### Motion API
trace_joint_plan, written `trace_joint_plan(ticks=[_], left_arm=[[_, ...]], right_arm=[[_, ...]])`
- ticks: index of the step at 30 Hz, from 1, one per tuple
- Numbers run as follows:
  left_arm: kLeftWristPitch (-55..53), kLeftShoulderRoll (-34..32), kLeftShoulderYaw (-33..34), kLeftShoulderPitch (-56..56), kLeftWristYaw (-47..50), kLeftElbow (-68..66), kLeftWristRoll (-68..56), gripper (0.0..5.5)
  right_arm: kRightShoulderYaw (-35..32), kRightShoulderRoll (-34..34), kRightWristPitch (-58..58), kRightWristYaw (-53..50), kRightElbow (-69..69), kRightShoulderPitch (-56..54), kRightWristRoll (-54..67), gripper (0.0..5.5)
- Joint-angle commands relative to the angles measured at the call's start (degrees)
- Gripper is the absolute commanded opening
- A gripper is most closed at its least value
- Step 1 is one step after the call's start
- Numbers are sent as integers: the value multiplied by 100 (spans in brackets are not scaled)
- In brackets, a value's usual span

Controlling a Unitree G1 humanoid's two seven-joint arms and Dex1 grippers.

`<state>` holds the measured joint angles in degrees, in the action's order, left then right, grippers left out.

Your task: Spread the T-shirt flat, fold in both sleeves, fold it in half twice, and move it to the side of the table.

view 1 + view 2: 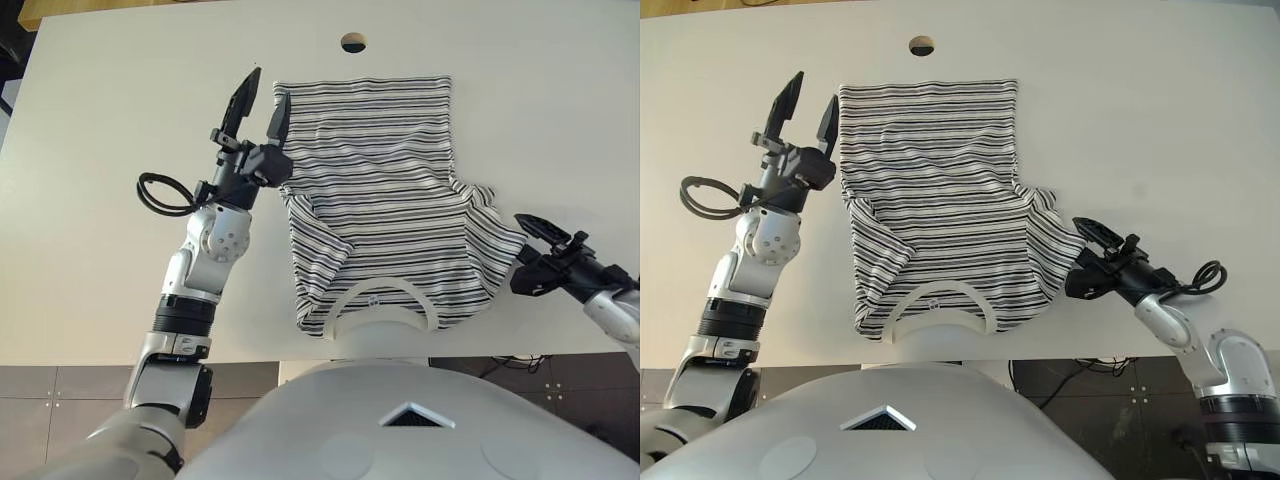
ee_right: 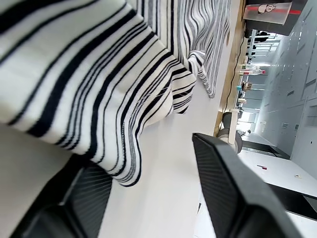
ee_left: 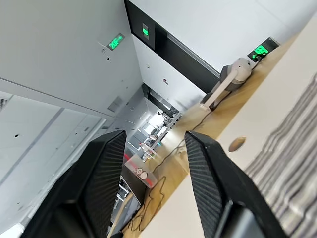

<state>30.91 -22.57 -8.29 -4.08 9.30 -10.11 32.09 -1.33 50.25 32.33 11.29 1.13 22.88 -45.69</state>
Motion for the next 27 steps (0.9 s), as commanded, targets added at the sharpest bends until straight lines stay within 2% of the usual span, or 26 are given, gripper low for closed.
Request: trace_joint_plan(ticks=[1, 10, 14, 21, 27], left_arm=[[12, -88, -24, 148, -113, 192, -14, 223], [31, -114, 18, 432, -116, 401, -63, 223], [53, -182, 5, 458, -119, 426, 25, 223], [154, -230, 18, 478, -93, 364, -62, 223], [237, -253, -7, 496, -86, 285, -35, 223]], right_arm=[[267, 100, -53, 105, -249, -6, -90, 189], [370, 206, -84, -2, -478, -213, 41, 12], [350, 212, -20, -93, -359, -109, 165, 11], [126, -246, 220, -218, 643, -108, 1282, 11], [301, -481, 194, -71, 825, -425, 1310, 11]])
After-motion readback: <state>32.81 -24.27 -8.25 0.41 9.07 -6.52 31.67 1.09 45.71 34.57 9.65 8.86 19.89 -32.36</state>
